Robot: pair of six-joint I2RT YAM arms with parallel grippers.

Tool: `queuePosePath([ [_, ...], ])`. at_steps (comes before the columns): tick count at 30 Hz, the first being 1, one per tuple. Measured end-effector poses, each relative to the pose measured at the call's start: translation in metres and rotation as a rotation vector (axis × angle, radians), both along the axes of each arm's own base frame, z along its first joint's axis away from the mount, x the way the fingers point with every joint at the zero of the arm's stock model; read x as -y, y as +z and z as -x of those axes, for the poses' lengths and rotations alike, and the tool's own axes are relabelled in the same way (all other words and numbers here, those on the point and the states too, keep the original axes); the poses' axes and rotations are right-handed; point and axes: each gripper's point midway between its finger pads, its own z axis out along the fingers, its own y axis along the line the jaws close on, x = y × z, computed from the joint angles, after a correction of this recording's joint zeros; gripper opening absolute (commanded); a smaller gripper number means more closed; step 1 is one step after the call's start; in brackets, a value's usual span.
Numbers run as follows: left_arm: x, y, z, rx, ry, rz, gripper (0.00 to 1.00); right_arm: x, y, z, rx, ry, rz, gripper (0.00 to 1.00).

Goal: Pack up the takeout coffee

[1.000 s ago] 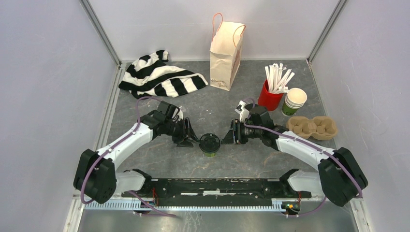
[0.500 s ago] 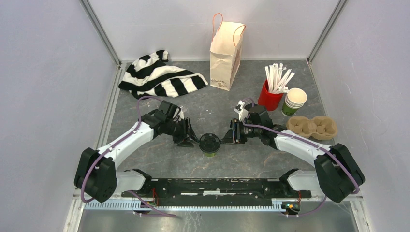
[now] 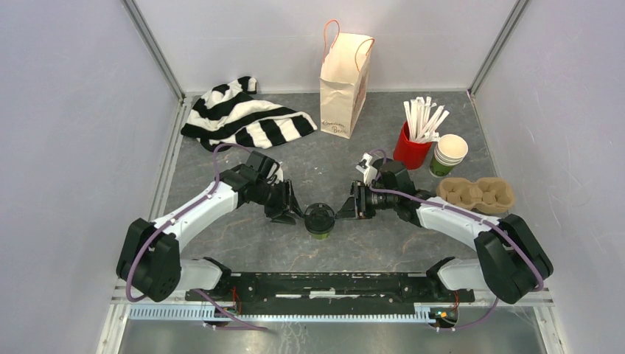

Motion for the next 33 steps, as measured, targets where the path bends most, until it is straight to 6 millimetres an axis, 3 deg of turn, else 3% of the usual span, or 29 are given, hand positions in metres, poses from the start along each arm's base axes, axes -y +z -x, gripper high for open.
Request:
queuePosePath([
  [10, 0.001, 0.005, 0.0, 0.064, -0.002, 0.016, 0.5, 0.0, 0.002, -0.001, 0.025, 0.037, -0.006, 0.48],
  [19, -0.014, 0.012, 0.002, 0.112, 0.031, -0.067, 0.56, -0.002, 0.016, -0.015, 0.067, 0.077, 0.085, 0.52],
  [27, -0.015, 0.033, -0.004, 0.165, 0.047, -0.057, 0.73, 0.003, 0.026, -0.012, 0.092, 0.092, 0.114, 0.64],
  [31, -0.007, 0.042, -0.013, 0.19, 0.047, -0.029, 0.71, 0.003, 0.024, -0.001, 0.073, 0.087, 0.078, 0.63],
  [33, 0.0, 0.043, -0.021, 0.189, 0.041, -0.016, 0.65, 0.001, 0.02, 0.007, 0.049, 0.091, 0.065, 0.57],
])
